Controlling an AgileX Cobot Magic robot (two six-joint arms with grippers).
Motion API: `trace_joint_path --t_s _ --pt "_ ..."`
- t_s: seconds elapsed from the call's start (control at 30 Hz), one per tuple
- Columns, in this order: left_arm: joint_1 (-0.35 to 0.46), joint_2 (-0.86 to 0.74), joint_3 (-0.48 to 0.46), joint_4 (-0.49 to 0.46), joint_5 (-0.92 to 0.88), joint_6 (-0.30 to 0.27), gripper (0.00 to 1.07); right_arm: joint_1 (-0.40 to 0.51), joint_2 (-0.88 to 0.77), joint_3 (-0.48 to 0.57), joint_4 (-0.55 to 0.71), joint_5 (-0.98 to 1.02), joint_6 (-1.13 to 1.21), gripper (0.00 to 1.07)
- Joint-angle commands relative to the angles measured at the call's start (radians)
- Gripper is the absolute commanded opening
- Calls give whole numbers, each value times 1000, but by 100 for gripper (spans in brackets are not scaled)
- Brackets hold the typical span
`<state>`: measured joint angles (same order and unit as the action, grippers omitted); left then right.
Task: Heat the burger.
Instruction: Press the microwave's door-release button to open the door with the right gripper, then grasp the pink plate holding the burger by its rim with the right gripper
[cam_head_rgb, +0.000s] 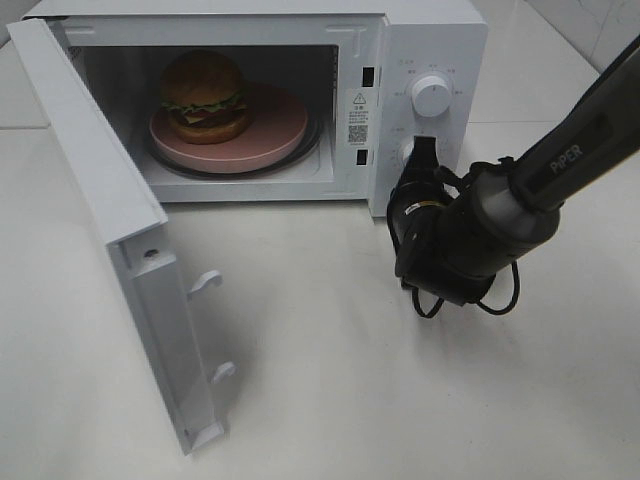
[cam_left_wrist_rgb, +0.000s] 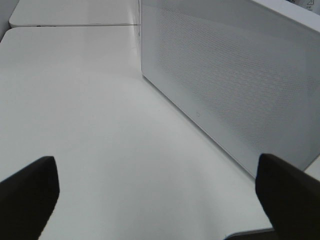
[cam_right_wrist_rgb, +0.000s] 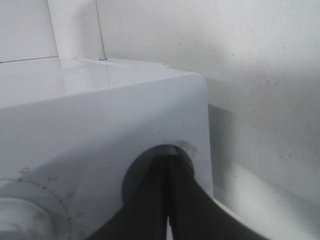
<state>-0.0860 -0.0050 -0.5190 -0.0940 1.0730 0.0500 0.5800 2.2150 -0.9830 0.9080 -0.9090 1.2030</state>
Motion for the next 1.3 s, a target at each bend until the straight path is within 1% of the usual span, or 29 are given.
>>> trace_joint_path --t_s 0.03,0.07,0.2,0.23,0.43,0.57,0.6,0.83,0.9,1.0,1.07,1.1,1.17,1.27,1.3 --pt "0 -17 3 0 -6 -6 100 -30 -43 -35 -116 -108 -7 0" --pt "0 -17 3 0 -6 -6 100 -14 -57 -19 -111 -76 -7 0" --pt "0 -17 3 0 -6 -6 100 -5 -81 11 -113 -52 -18 0" --pt "0 -17 3 0 -6 -6 100 5 -93 32 -109 -11 -29 0" --pt "0 -17 3 0 -6 -6 100 5 -135 90 -113 89 -69 0" --pt "0 -17 3 0 -6 -6 100 5 -171 120 -116 117 -107 0" --pt "0 -17 3 0 -6 -6 100 5 -198 143 -130 136 -139 0" --pt "0 -17 3 0 -6 -6 100 5 -283 208 -178 249 -226 0" --pt "0 -17 3 0 -6 -6 100 5 -345 248 -187 313 -314 0" --pt "0 -17 3 0 -6 -6 100 5 -358 255 -187 329 -342 0" --pt "0 -17 3 0 -6 -6 100 5 -403 266 -194 404 -486 1" --pt "0 -17 3 0 -6 -6 100 5 -403 266 -194 404 -486 1" --pt "0 -17 3 0 -6 -6 100 5 -457 266 -195 518 -741 2" --pt "0 -17 3 0 -6 -6 100 5 -466 266 -195 542 -786 2" --pt "0 -17 3 0 -6 -6 100 2 -485 264 -195 607 -878 3"
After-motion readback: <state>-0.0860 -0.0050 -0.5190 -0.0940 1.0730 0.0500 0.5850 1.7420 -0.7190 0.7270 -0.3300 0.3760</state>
